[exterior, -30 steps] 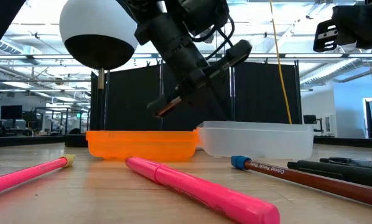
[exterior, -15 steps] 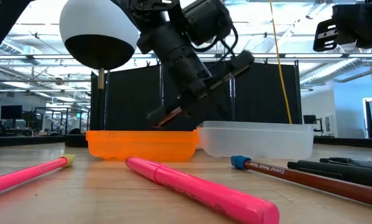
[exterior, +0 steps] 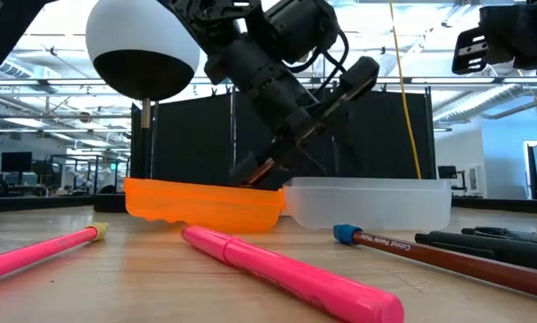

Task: Pick & place school supplies into a supply box
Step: Put the left black pen into the transparent bin, then put the right black pen into the transparent bin

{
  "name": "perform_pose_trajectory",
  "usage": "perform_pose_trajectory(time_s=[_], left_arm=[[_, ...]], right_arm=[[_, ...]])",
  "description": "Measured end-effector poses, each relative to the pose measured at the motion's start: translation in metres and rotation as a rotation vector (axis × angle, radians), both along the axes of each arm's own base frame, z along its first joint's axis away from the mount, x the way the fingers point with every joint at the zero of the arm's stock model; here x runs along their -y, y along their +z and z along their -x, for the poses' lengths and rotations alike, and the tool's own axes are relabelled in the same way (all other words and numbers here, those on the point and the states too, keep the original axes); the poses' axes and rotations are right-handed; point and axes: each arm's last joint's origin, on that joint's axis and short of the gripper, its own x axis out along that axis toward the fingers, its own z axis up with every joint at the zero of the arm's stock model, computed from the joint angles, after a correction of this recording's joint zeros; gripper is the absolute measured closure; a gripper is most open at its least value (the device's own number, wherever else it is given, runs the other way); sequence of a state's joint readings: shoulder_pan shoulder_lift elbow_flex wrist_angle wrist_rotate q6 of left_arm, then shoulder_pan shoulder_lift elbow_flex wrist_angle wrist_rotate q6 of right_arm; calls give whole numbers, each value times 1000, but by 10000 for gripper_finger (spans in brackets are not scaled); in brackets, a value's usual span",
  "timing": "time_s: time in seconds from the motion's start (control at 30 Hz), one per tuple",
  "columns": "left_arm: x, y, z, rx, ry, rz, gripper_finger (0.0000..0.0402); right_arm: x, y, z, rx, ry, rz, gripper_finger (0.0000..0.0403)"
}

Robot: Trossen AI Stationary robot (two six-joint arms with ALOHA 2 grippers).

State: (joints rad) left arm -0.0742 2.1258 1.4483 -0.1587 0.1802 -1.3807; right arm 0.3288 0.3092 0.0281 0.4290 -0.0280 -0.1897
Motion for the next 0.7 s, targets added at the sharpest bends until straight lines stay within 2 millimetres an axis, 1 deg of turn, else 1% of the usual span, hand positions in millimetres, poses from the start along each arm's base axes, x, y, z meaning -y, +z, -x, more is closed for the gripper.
perform_pose_trajectory(time_s=[0.07, 0.13, 0.23, 0.33, 0.43, 0.47, 0.5, 0.6, 0.7], left_arm=[[1, 3, -2, 43, -51, 3, 280], [2, 12, -1, 82, -113, 0, 280], [3, 33, 2, 162, -216, -51, 292], [8, 62, 17, 181, -290, -187, 321], [15, 97, 41, 174, -333, -367, 367], [19, 112, 49, 199, -346, -434, 383], [24, 127, 59, 219, -362, -495, 392], [42, 172, 91, 328, -442, -681, 391], [56, 203, 132, 317, -473, -871, 396]], right_arm=[[0, 0, 0, -2, 1, -5, 403], [0, 0, 0, -2, 1, -5, 403], [0, 0, 0, -2, 1, -5, 403], [0, 0, 0, -7, 1, -4, 403], [0, -1, 0, -14, 3, -17, 403], [0, -1, 0, -16, 2, -17, 403], [0, -1, 0, -18, 3, -16, 403], [0, -1, 0, -18, 2, -16, 403], [0, -1, 0, -14, 3, -17, 403]])
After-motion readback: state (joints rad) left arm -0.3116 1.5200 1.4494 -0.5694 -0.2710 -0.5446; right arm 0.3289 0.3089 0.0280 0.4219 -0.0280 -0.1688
